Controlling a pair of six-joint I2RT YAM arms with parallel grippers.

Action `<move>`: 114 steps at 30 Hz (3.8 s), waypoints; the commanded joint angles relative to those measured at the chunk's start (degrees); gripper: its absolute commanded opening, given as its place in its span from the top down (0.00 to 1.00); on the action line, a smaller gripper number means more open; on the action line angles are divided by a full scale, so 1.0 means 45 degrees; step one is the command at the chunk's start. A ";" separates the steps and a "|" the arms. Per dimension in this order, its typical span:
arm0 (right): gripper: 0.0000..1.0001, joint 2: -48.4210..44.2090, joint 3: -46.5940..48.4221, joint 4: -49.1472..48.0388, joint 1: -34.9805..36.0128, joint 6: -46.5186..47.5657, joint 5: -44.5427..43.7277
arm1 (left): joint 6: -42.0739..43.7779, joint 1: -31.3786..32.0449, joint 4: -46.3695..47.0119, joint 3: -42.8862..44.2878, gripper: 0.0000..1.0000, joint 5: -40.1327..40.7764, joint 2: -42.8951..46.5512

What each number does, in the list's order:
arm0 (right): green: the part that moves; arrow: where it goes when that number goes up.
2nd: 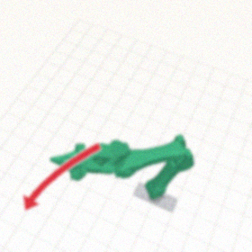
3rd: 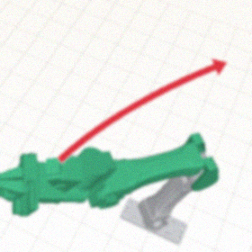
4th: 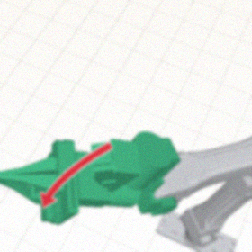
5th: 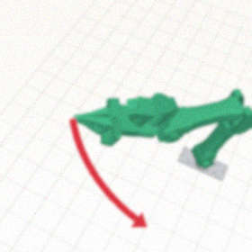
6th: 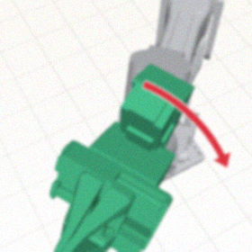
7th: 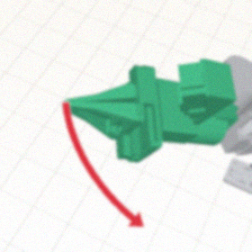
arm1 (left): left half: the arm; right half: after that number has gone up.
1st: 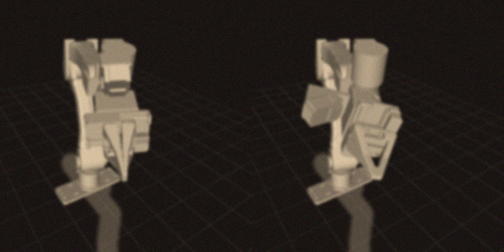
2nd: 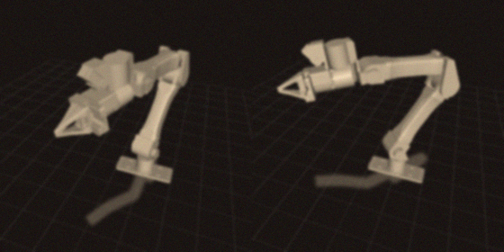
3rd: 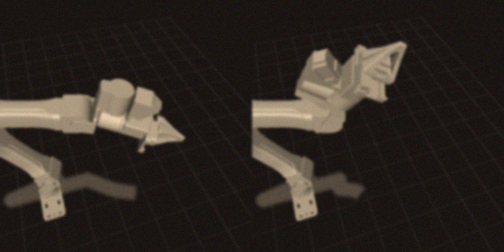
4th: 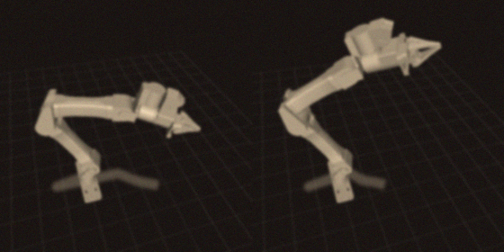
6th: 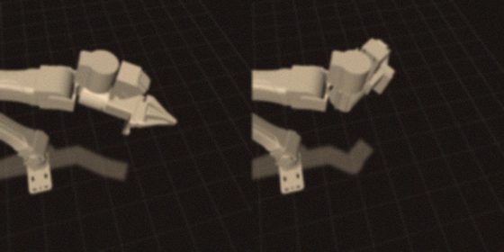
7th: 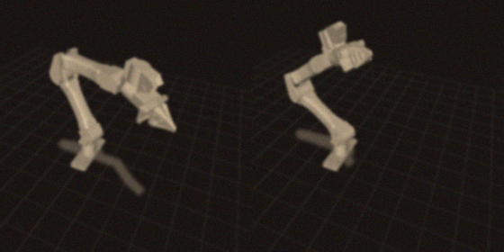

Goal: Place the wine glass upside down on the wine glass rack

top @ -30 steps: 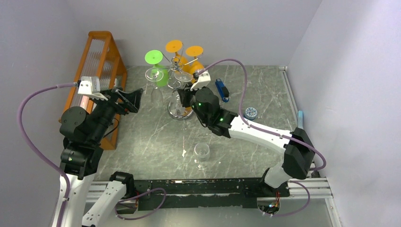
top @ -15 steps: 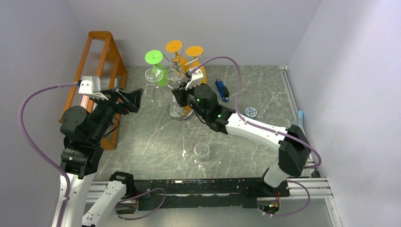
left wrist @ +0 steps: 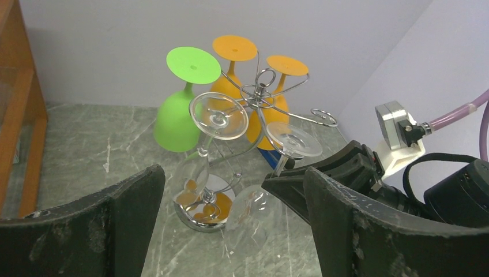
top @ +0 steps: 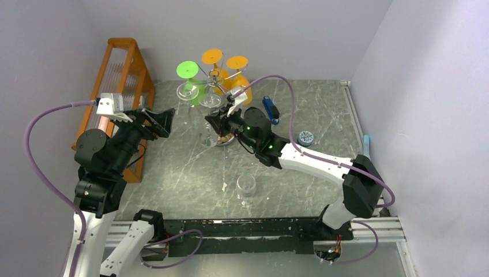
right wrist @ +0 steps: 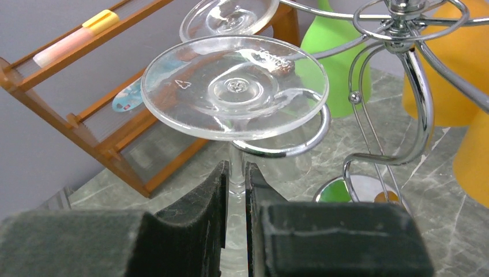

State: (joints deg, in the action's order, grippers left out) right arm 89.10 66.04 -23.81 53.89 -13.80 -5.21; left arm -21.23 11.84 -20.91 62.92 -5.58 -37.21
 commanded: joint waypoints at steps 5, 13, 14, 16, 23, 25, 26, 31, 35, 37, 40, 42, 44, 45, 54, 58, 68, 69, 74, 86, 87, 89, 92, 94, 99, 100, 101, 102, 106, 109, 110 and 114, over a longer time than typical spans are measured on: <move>1.00 -0.1137 -0.0986 -0.1871 -0.0080 0.0159 -0.0013 | -0.0101 -0.0013 -0.0176 -0.0192 0.07 0.0177 -0.0013; 1.00 -0.1088 -0.1034 -0.1410 -0.0075 -0.0085 -0.1824 | -0.0059 -0.0013 -0.0077 -0.0174 0.06 -0.0215 -0.0031; 1.00 -0.1040 -0.1012 -0.1369 -0.0078 -0.0127 -0.1980 | -0.0066 -0.0013 -0.0053 -0.0173 0.06 -0.0272 -0.0041; 1.00 -0.0941 -0.1004 -0.1297 -0.0080 -0.0206 -0.2265 | -0.0225 -0.0013 -0.0050 -0.0148 0.06 -0.0303 -0.0078; 1.00 -0.0666 -0.1043 -0.1144 -0.0106 -0.0195 -0.2179 | -0.0541 -0.0013 -0.0321 0.0077 0.05 -0.0478 -0.0514; 0.95 -0.0623 -0.1106 -0.1144 -0.0117 -0.0184 -0.1985 | -0.0661 -0.0013 -0.0288 0.0072 0.04 -0.0573 -0.0540; 0.92 -0.0658 -0.1202 -0.1201 -0.0133 -0.0159 -0.1869 | -0.0729 -0.0013 -0.0268 0.0072 0.04 -0.0585 -0.0539; 0.84 -0.0813 -0.1606 -0.1425 -0.0142 -0.0252 -0.1620 | -0.0809 -0.0013 -0.0142 0.0096 0.03 -0.1184 -0.0627; 0.80 -0.0967 -0.1780 -0.1404 -0.0154 -0.0312 -0.1603 | -0.0730 -0.0013 -0.0235 0.0278 0.03 -0.2111 -0.0853; 0.73 -0.1117 -0.1902 -0.1389 -0.0166 -0.0373 -0.1688 | -0.0496 -0.0013 -0.0408 0.0579 0.03 -0.2714 -0.1133; 0.54 -0.1530 -0.2185 -0.1421 -0.0160 -0.0418 -0.1654 | -0.0040 -0.0013 -0.0668 0.1023 0.03 -0.3315 -0.1453; 0.42 -0.1923 -0.2577 -0.1498 -0.0159 -0.0434 -0.1610 | 0.0225 -0.0023 -0.0738 0.1213 0.03 -0.3776 -0.1596; 0.36 -0.2417 -0.2915 -0.1376 -0.0160 -0.0464 -0.1456 | 0.0429 -0.0013 -0.0778 0.1298 0.03 -0.4125 -0.1613; 0.34 -0.2683 -0.3093 -0.1267 -0.0169 -0.0436 -0.1244 | 0.0552 -0.0013 -0.0795 0.1293 0.03 -0.4383 -0.1596; 0.31 -0.6552 -0.4707 0.1529 -0.0164 -0.1443 -0.1140 | 0.2018 -0.0014 -0.1904 0.1049 0.03 -0.8805 -0.2200; 0.30 -0.8027 -0.4396 0.4868 -0.0161 -0.3302 -0.3303 | 0.1391 0.0006 -0.1173 0.0460 0.03 -1.0093 -0.1969; 0.31 -0.9688 -0.3860 1.0939 -0.0164 -0.7269 -0.5664 | 0.1729 0.1916 -0.1917 0.0232 0.03 -0.8556 -0.2980; 0.31 -0.9659 -0.3939 1.0922 -0.0167 -0.7341 -0.5766 | 0.1838 0.2228 -0.2132 0.0230 0.03 -0.8074 -0.3071; 0.30 -0.8493 -0.3623 1.0767 -0.0159 -0.7033 -0.5932 | 0.1343 0.4012 -0.2193 -0.0255 0.03 -0.5976 -0.3459; 0.30 -0.6791 -0.3549 0.9732 -0.0236 -0.7200 -0.6303 | 0.0843 0.9547 -0.4981 0.1790 0.12 0.0070 -0.6100; 0.30 -0.6875 -0.3710 0.9489 -0.0247 -0.7171 -0.6364 | 0.0799 0.9944 -0.5124 0.1892 0.15 0.0565 -0.6313; 0.31 -0.7137 -0.4042 0.9151 -0.0285 -0.7204 -0.6493 | 0.0819 1.0442 -0.5505 0.2152 0.22 0.1209 -0.6620; 0.33 -0.7471 -0.4406 0.8902 -0.0364 -0.7201 -0.6716 | 0.1039 1.0618 -0.5474 0.2088 0.31 0.0575 -0.6947; 0.33 -0.7537 -0.4473 0.8951 -0.0440 -0.7198 -0.6820 | 0.1090 1.0726 -0.5327 0.1883 0.34 -0.0095 -0.7179; 0.33 -0.7510 -0.4523 0.9064 -0.0641 -0.6928 -0.6847 | 0.0937 1.1061 -0.5521 0.1714 0.33 0.0473 -0.7734; 0.33 -0.7556 -0.4579 0.8979 -0.0656 -0.6871 -0.6822 | 0.0835 1.1076 -0.5561 0.1704 0.35 0.0796 -0.7835; 0.32 -0.7596 -0.4651 0.8907 -0.0695 -0.6847 -0.6787 | 0.0752 1.1080 -0.5580 0.1698 0.37 0.0885 -0.7955; 0.32 -0.7652 -0.4714 0.8866 -0.0709 -0.6846 -0.6766 | 0.0678 1.1091 -0.5497 0.1633 0.38 0.0755 -0.8070; 0.32 -0.7809 -0.4845 0.8937 -0.0812 -0.6937 -0.6743 | 0.0537 1.1296 -0.5195 0.1341 0.43 0.0413 -0.8410; 0.32 -0.7983 -0.5008 0.8952 -0.0895 -0.7017 -0.6680 | 0.0516 1.1372 -0.5499 0.1333 0.45 0.0918 -0.8605; 0.32 -0.8032 -0.5083 0.8948 -0.0920 -0.7043 -0.6633 | 0.0502 1.1388 -0.5585 0.1334 0.47 0.1110 -0.8689; 0.32 -0.8120 -0.5154 0.8978 -0.1013 -0.7164 -0.6514 | 0.0402 1.1565 -0.5739 0.1298 0.55 0.1221 -0.9078</move>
State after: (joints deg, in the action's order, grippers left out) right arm 53.49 43.55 16.99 50.09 -44.84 -33.85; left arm -18.72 62.83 -44.88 69.56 -2.33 -76.71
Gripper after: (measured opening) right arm 0.681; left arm 0.482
